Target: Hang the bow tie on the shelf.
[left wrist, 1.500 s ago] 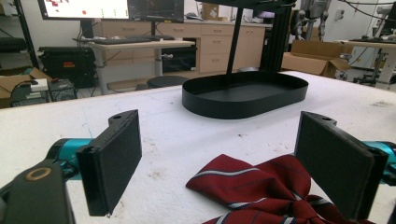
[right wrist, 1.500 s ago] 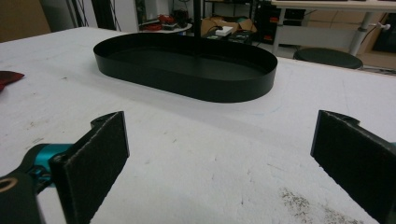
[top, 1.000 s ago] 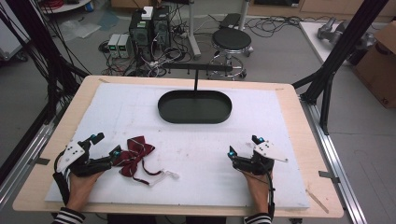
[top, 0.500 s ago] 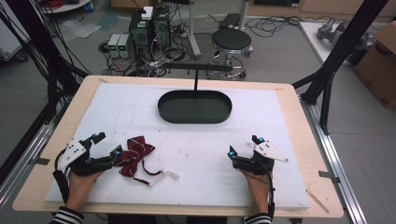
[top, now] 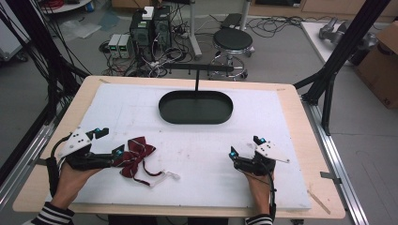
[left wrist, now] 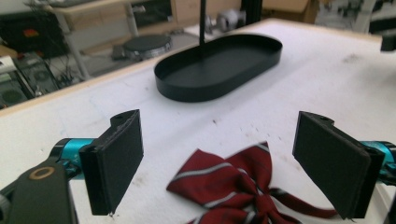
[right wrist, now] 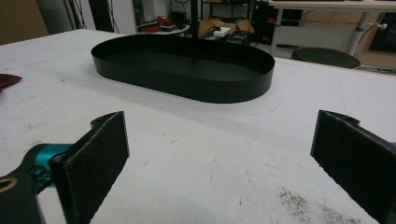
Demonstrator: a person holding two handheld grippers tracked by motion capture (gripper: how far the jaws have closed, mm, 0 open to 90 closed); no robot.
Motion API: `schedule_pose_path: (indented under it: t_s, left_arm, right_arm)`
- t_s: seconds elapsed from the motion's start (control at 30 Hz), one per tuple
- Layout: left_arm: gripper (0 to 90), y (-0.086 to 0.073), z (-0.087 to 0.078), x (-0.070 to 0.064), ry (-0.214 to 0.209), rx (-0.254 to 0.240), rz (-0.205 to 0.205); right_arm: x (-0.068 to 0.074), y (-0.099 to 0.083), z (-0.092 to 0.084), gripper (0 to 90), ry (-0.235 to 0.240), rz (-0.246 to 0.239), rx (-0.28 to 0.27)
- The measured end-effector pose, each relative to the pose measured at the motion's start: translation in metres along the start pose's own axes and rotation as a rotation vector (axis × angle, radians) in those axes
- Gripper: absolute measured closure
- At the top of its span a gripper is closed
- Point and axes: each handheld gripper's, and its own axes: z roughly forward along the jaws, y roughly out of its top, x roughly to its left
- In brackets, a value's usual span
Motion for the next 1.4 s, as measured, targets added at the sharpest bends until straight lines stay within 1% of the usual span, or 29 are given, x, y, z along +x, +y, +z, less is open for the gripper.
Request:
schedule_pose_path:
  t_s: [0.03,0.07,0.1,0.13,0.2,0.23,0.27,0.3,0.33,0.37,0.4,0.43,0.53,0.57,0.7,0.73,0.87,0.9,0.93,0.97,1.0,1.03,1.13,1.3,1.33,1.4]
  left_arm:
    - [16.5,0.003,0.0,-0.001,-0.016,0.017,0.009]
    - [16.5,0.007,0.001,-0.003,-0.032,0.047,0.031]
    - [17.0,0.013,0.002,-0.006,-0.049,0.101,0.069]
    - [17.7,0.013,0.002,-0.006,-0.049,0.101,0.069]
    - [17.7,0.021,0.003,-0.009,-0.072,0.15,0.089]
    - [17.7,0.029,0.005,-0.013,-0.094,0.197,0.104]
    - [17.7,0.029,0.005,-0.013,-0.094,0.197,0.104]
    - [17.8,0.035,0.008,-0.017,-0.103,0.243,0.123]
    - [18.1,0.035,0.008,-0.017,-0.103,0.243,0.123]
    - [18.1,0.038,0.01,-0.019,-0.11,0.264,0.134]
    - [18.4,0.041,0.014,-0.023,-0.119,0.305,0.148]
    - [18.6,0.041,0.014,-0.023,-0.119,0.305,0.148]
    - [18.9,0.042,0.019,-0.029,-0.118,0.362,0.17]
    - [19.2,0.041,0.023,-0.032,-0.127,0.384,0.176]
    - [20.5,0.04,0.027,-0.038,-0.143,0.41,0.173]
    - [20.6,0.039,0.029,-0.041,-0.153,0.429,0.183]
    - [20.8,0.036,0.033,-0.045,-0.154,0.439,0.182]
    - [22.2,0.035,0.035,-0.045,-0.154,0.455,0.185]
    - [23.2,0.035,0.035,-0.045,-0.154,0.455,0.185]
    - [23.2,0.033,0.036,-0.046,-0.149,0.456,0.174]
    - [25.0,0.029,0.039,-0.045,-0.15,0.488,0.167]
    - [25.7,0.029,0.039,-0.045,-0.15,0.488,0.167]
    - [27.1,0.024,0.043,-0.044,-0.148,0.521,0.156]
    - [28.4,0.017,0.052,-0.041,-0.141,0.553,0.123]
    - [28.4,0.015,0.054,-0.04,-0.148,0.562,0.121]
    - [29.0,0.012,0.058,-0.038,-0.144,0.585,0.107]
  right_arm:
    - [0.0,0.0,0.0,3.2,0.0,0.0,0.0]
    - [0.0,0.0,0.0,3.2,-0.002,-0.002,-0.001]
    - [-0.001,0.0,0.0,3.2,-0.003,-0.005,-0.004]
    - [-0.001,0.0,0.0,3.2,-0.003,-0.005,-0.004]
    - [-0.001,0.0,0.0,3.2,-0.002,-0.001,-0.005]
    - [-0.001,0.0,0.0,3.2,-0.001,0.001,-0.005]
    - [-0.001,0.0,0.0,3.2,-0.001,0.001,-0.005]
    - [-0.001,0.0,0.0,3.2,-0.001,0.0,-0.006]
    - [-0.001,0.0,0.0,3.2,-0.001,0.0,-0.006]
    - [-0.001,0.0,0.0,3.2,-0.001,-0.001,-0.005]
    - [-0.001,0.0,0.0,3.2,0.0,-0.001,-0.006]
    - [-0.001,0.0,0.0,3.2,0.0,-0.002,-0.006]
    - [-0.001,0.0,0.0,3.2,0.001,-0.001,-0.006]
    - [-0.001,0.0,0.0,3.2,0.001,0.0,-0.006]
    - [-0.001,0.0,0.0,3.2,0.003,0.004,-0.006]
    - [-0.001,0.0,-0.001,3.2,0.004,0.008,-0.003]
    - [-0.001,0.0,0.0,3.2,0.005,0.006,-0.005]
    - [-0.001,0.0,0.0,3.2,0.004,0.005,-0.006]
    - [-0.001,0.0,-0.001,3.2,0.005,0.008,-0.004]
    - [-0.001,0.0,-0.001,3.2,0.005,0.008,-0.004]
    - [-0.001,0.0,-0.001,3.2,0.005,0.008,-0.004]
    - [-0.001,0.0,-0.001,3.2,0.005,0.008,-0.004]
    - [-0.001,0.0,-0.001,3.2,0.005,0.008,-0.004]
    - [-0.001,0.0,-0.001,3.2,0.003,0.008,-0.004]
    - [-0.001,0.0,-0.001,3.2,0.003,0.008,-0.004]
    - [-0.001,0.0,0.0,3.2,0.004,0.01,-0.004]
